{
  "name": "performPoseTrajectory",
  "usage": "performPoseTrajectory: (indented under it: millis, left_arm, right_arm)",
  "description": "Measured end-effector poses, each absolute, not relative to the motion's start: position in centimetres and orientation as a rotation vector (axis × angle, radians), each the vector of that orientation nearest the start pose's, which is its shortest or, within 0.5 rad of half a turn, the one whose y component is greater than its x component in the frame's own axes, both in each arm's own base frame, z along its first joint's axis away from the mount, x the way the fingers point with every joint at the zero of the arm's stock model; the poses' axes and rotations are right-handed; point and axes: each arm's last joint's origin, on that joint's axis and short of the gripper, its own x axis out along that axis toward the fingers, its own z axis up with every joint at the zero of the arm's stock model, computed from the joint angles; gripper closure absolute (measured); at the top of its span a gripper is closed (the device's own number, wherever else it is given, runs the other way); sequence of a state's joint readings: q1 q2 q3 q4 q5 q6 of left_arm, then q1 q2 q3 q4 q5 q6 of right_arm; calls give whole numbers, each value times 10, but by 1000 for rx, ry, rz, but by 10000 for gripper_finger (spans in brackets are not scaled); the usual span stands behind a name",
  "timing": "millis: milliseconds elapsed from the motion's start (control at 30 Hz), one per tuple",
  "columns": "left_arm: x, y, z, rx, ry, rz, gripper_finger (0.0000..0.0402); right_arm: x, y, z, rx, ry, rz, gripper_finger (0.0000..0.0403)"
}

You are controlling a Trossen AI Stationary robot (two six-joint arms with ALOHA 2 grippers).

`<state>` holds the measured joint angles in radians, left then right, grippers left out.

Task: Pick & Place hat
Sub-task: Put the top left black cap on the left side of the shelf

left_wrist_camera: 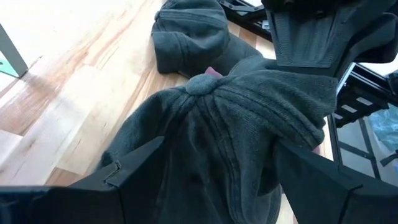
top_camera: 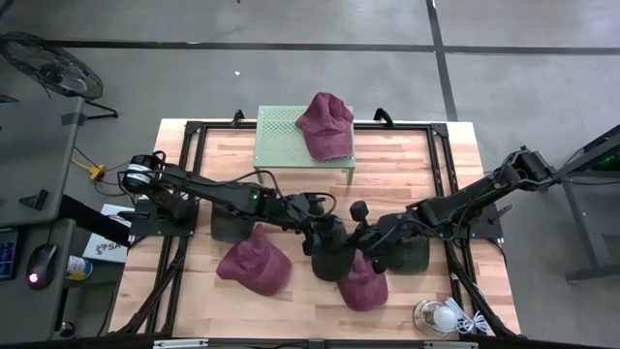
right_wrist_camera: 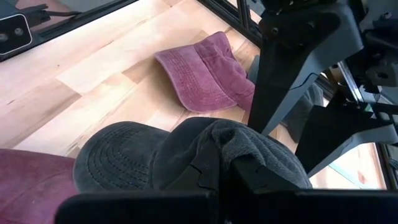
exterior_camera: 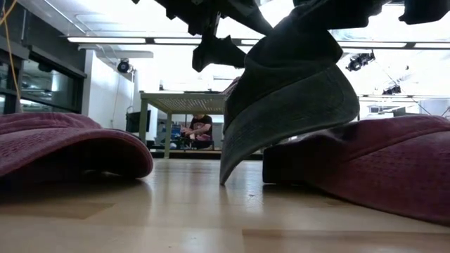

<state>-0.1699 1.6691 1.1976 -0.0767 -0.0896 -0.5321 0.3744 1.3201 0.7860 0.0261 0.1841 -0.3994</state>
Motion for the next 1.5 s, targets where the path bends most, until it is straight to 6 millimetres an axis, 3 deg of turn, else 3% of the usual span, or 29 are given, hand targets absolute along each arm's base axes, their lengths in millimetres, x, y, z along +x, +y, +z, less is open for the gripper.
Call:
performPoseTrajectory:
  millis: [200,500,567,933,1167,1300,1500]
  left_arm:
    - [369,-61,258,-454,550,73,174]
    - [368,-61,257,-437,567,64,367]
    - [368,-61,256,-426,578,64,391]
    - [364,-60,255,-381,610,64,397]
    - [348,-57,278,-297,586,39,373]
    - [340,-56,293,-229,545,5,327]
    - [341,-60,297,-260,529,-141,212]
  right_arm:
    - [263,97,239,-534,447,276,403]
    - [263,97,240,-534,447,274,403]
    - [263,97,240,-529,447,273,403]
    - [263,99,241,-535,434,266,403]
    - [259,107,240,-564,427,353,403]
    - [259,109,245,-602,395,427,403]
    - [263,114,266,-703,314,524,403]
